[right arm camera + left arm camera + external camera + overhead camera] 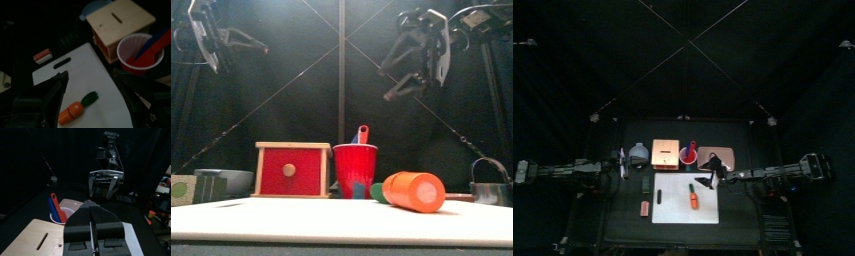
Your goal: Put carrot on cutting board
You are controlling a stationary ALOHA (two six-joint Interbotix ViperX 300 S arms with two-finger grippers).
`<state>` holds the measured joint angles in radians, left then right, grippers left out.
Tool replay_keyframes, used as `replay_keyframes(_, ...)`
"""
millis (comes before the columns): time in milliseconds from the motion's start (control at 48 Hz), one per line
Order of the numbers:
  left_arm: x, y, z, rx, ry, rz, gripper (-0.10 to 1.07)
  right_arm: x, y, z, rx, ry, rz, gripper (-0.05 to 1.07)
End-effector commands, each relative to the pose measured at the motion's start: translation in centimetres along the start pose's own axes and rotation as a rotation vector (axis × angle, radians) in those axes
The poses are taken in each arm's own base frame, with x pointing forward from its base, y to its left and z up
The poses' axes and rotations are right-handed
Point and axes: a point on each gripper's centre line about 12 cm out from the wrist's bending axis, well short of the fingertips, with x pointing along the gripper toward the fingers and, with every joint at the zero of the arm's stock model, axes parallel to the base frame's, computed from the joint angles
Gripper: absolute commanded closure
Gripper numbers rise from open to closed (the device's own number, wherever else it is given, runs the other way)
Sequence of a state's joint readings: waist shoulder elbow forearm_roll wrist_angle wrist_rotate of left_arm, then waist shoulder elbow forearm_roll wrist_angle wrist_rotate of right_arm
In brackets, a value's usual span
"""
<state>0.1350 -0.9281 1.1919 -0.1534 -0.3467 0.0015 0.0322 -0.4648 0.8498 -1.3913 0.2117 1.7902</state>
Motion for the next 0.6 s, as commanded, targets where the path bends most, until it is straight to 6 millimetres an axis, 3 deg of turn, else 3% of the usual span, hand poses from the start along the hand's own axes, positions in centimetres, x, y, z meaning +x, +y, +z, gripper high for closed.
replay_keyframes(0,0.4,-0.2,1.1,-0.014,-0.033,-0.001,0.98,-1.8,0.2,1.7,-0.043,-0.077,0.028,0.02)
replay_keyframes(146,0.3,0.0,0.8,-0.031,-0.025,0.007,0.98,-2.7,-0.3,1.8,-0.065,-0.104,0.021,0.02)
replay_keyframes(583,-0.2,1.5,-0.9,-0.023,0.01,0.074,0.98,-1.1,-1.4,0.8,-0.022,-0.049,-0.03,0.02)
